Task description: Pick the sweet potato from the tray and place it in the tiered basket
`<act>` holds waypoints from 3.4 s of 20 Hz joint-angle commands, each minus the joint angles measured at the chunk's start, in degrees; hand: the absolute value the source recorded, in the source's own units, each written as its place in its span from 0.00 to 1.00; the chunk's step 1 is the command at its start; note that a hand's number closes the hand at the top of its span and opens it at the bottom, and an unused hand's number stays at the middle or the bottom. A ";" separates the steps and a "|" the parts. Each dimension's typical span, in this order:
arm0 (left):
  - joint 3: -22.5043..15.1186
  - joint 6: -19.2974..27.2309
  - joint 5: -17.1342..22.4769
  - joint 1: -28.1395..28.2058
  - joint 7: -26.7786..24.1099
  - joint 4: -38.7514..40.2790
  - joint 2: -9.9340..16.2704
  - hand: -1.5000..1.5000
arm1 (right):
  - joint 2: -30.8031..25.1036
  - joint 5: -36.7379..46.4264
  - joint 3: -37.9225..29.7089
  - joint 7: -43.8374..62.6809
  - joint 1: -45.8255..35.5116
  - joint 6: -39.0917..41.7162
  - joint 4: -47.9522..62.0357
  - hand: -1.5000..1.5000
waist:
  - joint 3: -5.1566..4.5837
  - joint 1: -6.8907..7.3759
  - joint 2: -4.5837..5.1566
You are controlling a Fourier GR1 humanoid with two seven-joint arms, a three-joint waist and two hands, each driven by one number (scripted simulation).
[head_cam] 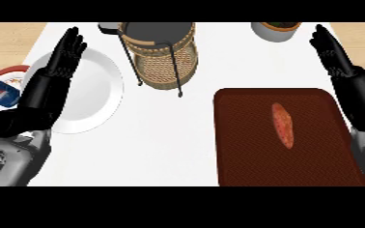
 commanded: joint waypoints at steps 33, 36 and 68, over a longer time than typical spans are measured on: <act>2.19 -2.85 4.56 11.33 10.84 7.94 -5.55 0.50 | -14.61 20.24 13.71 44.23 6.76 19.37 -15.37 0.00 | -1.65 -1.05 0.26; 2.75 -3.62 2.62 12.98 12.00 5.56 -5.60 0.50 | -7.43 24.61 15.00 50.34 4.62 18.95 -14.73 0.00 | -1.55 -0.66 0.33; 11.74 -10.86 -4.41 14.03 19.36 0.26 -12.93 0.50 | 9.91 50.88 8.08 31.57 3.04 15.43 22.37 1.00 | -1.51 -0.68 0.34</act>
